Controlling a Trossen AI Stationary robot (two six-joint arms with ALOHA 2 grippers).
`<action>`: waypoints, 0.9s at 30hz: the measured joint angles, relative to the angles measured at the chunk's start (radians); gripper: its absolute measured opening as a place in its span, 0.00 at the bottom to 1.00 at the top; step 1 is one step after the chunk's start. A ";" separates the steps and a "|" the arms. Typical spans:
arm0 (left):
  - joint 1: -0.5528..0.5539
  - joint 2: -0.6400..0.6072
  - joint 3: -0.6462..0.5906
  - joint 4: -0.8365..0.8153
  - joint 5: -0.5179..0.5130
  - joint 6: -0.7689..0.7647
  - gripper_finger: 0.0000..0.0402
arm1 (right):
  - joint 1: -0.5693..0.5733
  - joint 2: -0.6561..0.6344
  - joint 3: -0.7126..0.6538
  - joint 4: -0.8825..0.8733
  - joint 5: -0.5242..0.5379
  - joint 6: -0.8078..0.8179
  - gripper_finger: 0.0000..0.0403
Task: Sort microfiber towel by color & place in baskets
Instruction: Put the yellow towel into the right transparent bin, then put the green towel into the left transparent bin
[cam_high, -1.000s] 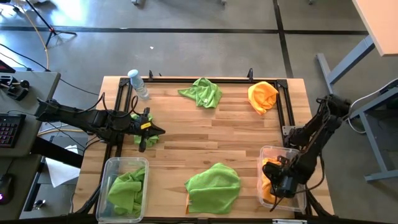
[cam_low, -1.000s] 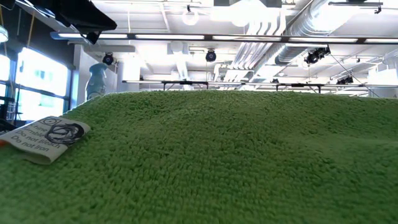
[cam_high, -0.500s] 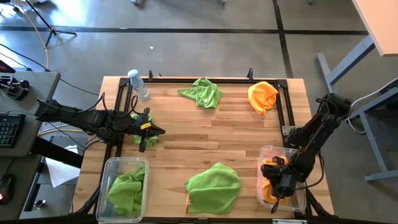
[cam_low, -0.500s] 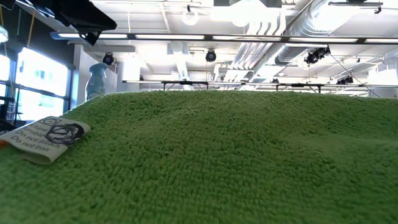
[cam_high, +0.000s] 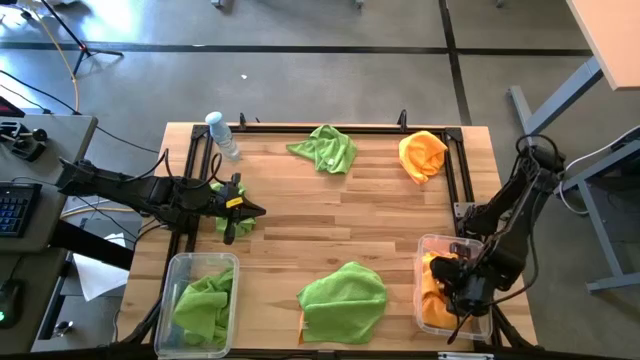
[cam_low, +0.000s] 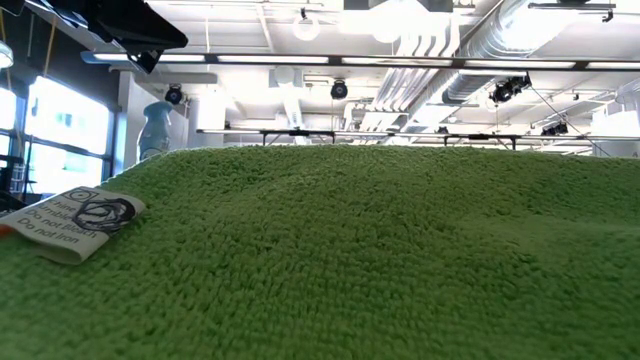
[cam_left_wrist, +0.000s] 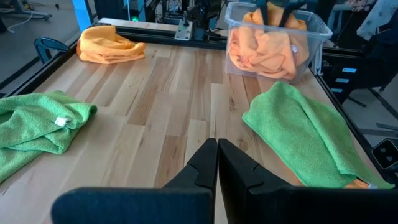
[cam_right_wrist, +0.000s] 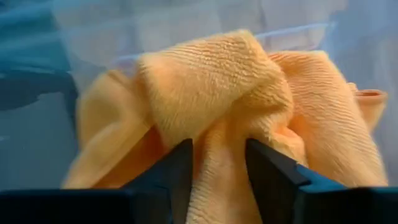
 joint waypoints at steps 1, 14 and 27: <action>0.000 0.000 0.000 0.000 0.000 0.000 0.00 | 0.000 -0.001 0.028 -0.024 0.000 0.001 0.38; 0.000 0.000 0.000 0.000 0.000 0.001 0.00 | -0.004 -0.003 0.274 -0.246 0.283 0.175 0.38; 0.000 0.000 0.000 0.006 -0.018 0.001 0.00 | -0.317 0.042 0.270 -0.130 0.592 0.127 0.05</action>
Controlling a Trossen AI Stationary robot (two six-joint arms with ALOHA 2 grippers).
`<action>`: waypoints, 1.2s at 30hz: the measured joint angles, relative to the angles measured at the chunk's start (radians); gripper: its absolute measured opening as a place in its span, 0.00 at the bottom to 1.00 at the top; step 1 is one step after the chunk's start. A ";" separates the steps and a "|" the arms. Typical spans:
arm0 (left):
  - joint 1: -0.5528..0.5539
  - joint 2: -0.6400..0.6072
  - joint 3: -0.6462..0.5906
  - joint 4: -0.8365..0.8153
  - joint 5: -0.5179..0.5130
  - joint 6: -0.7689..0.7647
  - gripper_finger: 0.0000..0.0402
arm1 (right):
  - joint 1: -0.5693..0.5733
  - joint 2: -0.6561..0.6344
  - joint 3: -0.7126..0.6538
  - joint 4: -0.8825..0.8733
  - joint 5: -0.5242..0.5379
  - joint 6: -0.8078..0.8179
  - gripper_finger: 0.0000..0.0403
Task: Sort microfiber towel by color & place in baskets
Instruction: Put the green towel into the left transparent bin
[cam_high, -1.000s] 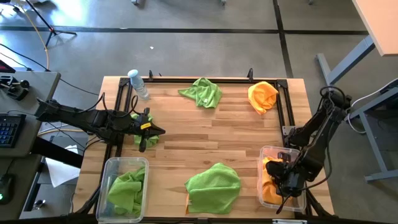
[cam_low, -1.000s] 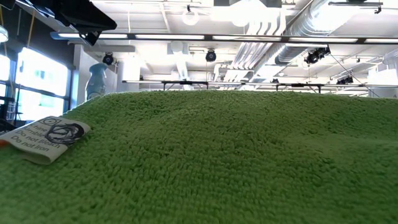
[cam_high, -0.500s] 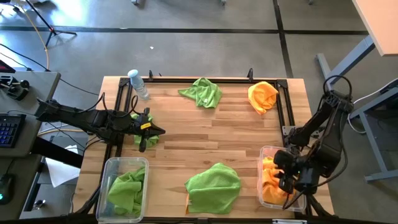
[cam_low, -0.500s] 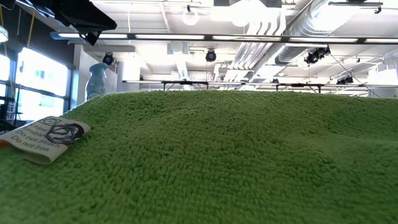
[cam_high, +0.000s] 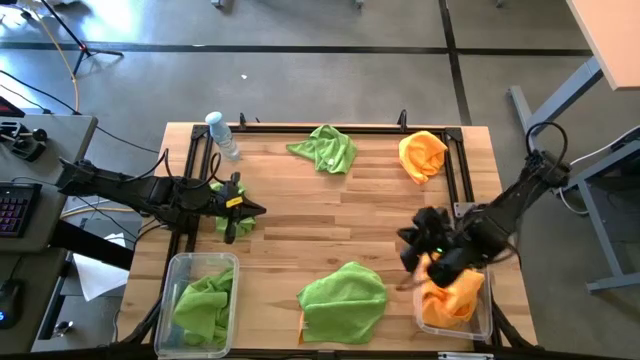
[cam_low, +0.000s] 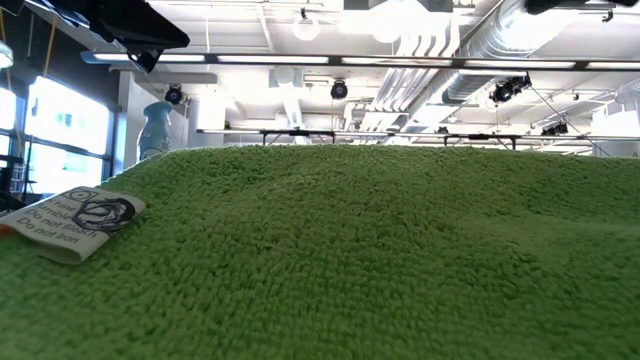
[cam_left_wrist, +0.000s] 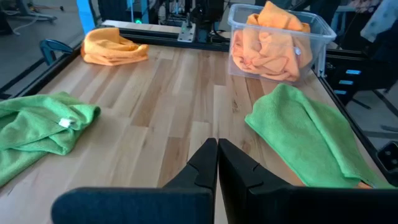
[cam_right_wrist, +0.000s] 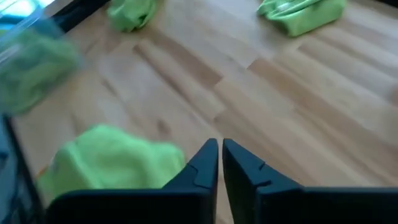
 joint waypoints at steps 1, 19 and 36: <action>0.000 0.000 0.000 0.002 -0.007 0.000 0.00 | -0.033 0.010 0.000 0.018 0.000 -0.015 0.07; 0.001 0.092 0.000 0.017 -0.092 -0.238 0.29 | -0.492 0.135 -0.001 0.150 -0.192 -0.315 0.00; 0.243 0.742 0.464 -0.047 -0.146 -0.238 0.30 | -0.943 -0.135 -0.474 0.816 -0.644 -0.916 0.00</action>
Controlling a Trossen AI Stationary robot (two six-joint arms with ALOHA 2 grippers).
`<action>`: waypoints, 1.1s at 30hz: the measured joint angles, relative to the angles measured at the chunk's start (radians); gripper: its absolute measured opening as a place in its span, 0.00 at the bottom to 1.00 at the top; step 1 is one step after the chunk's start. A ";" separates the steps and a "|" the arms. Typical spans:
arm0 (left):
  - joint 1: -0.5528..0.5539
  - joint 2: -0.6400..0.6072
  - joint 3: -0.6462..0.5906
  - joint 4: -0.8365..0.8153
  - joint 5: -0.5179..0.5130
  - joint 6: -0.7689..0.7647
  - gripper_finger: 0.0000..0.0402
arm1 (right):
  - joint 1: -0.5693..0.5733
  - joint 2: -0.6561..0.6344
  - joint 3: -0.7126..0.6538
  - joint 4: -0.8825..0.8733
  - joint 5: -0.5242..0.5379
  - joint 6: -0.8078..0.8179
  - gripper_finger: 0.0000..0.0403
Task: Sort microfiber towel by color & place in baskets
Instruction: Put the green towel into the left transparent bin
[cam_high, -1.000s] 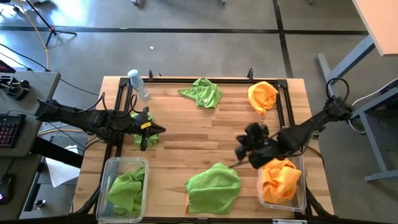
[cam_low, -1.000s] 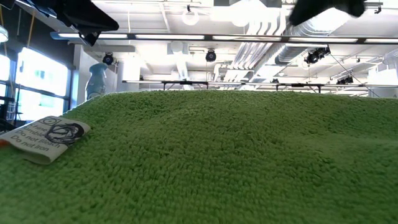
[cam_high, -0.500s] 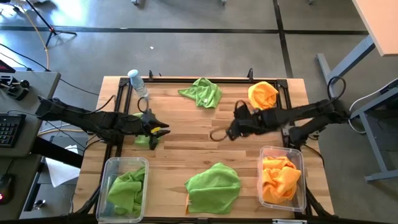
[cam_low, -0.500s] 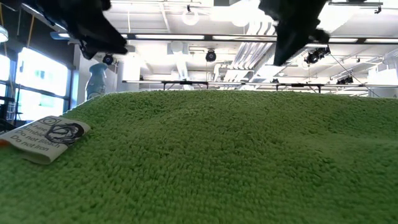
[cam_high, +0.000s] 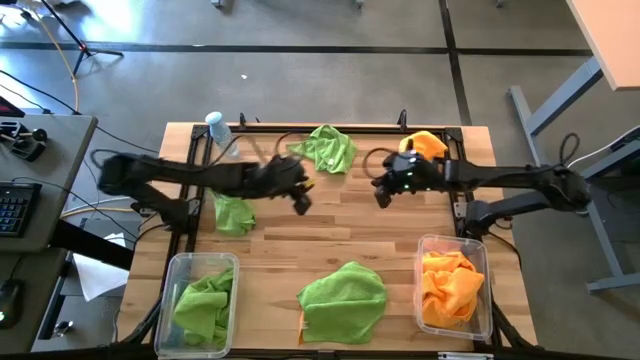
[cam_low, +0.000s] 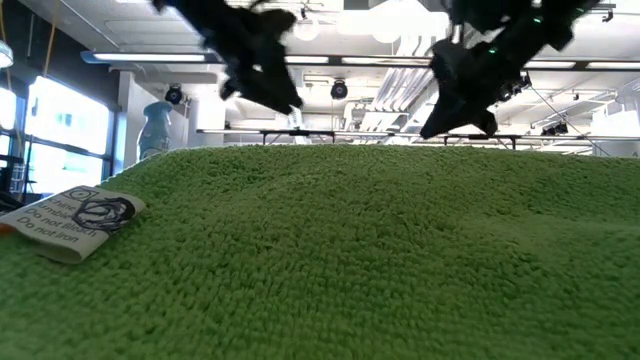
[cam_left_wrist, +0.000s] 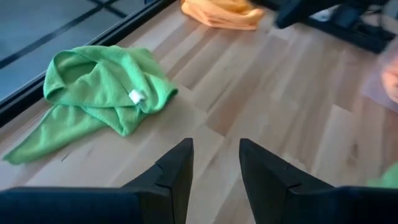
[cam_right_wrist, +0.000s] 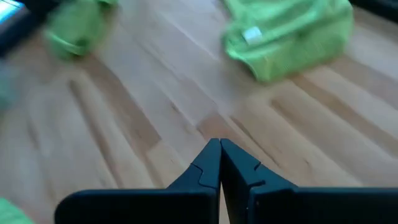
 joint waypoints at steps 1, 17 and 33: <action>0.016 0.042 0.040 -0.016 0.007 0.004 0.30 | -0.016 -0.032 -0.033 0.045 -0.023 -0.024 0.00; 0.257 0.569 0.472 -0.093 0.210 0.064 0.28 | -0.233 -0.356 -0.287 0.143 -0.376 -0.246 0.00; 0.386 0.754 0.605 -0.168 0.202 -0.105 0.25 | -0.258 -0.361 -0.287 0.133 -0.443 -0.306 0.00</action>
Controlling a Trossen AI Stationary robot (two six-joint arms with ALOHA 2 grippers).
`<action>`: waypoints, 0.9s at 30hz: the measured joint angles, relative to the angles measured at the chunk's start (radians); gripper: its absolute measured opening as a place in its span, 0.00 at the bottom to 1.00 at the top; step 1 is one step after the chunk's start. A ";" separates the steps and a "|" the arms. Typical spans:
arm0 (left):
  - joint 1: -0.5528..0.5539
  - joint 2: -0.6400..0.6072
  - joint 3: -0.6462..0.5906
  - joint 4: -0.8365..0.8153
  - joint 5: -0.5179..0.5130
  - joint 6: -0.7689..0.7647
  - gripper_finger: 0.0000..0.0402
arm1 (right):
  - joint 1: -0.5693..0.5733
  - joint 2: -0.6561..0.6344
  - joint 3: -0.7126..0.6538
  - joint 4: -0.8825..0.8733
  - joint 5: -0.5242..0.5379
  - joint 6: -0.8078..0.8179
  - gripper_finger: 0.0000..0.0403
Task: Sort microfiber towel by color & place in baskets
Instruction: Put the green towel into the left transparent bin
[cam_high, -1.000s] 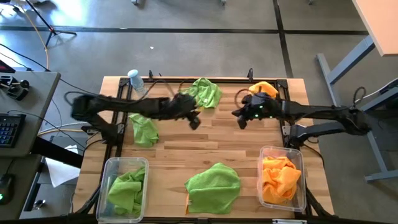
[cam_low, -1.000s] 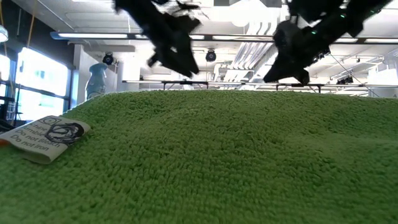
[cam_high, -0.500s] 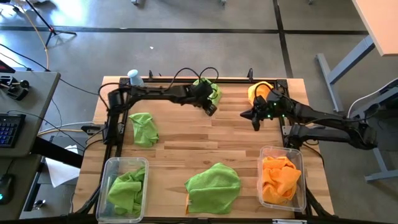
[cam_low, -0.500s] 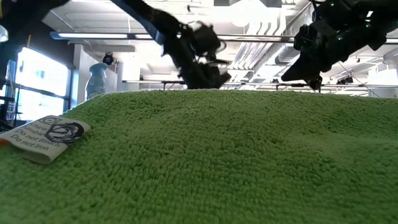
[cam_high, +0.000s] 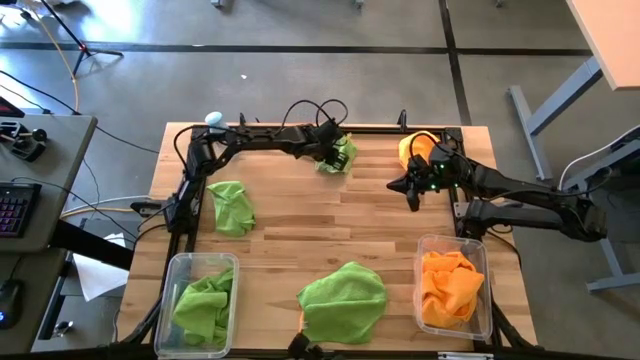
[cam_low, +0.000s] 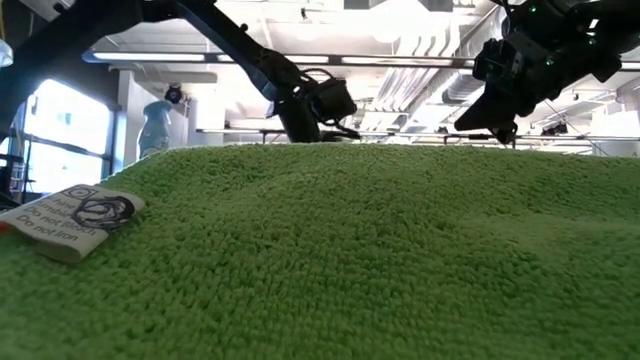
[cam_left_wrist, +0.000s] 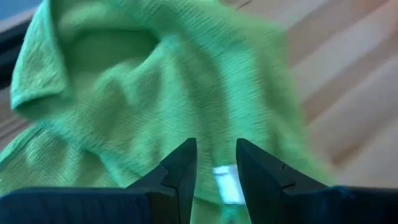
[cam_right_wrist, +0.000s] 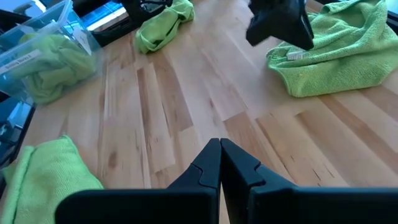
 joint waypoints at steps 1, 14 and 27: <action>-0.002 -0.002 0.001 -0.003 0.000 0.000 0.24 | 0.000 0.000 0.000 -0.001 0.000 -0.007 0.00; 0.003 0.000 -0.001 -0.242 0.034 -0.092 0.13 | 0.000 0.000 0.000 0.001 0.004 -0.015 0.00; -0.075 -0.061 0.000 -0.340 0.035 -0.076 0.00 | 0.000 0.001 0.000 0.001 0.007 -0.040 0.00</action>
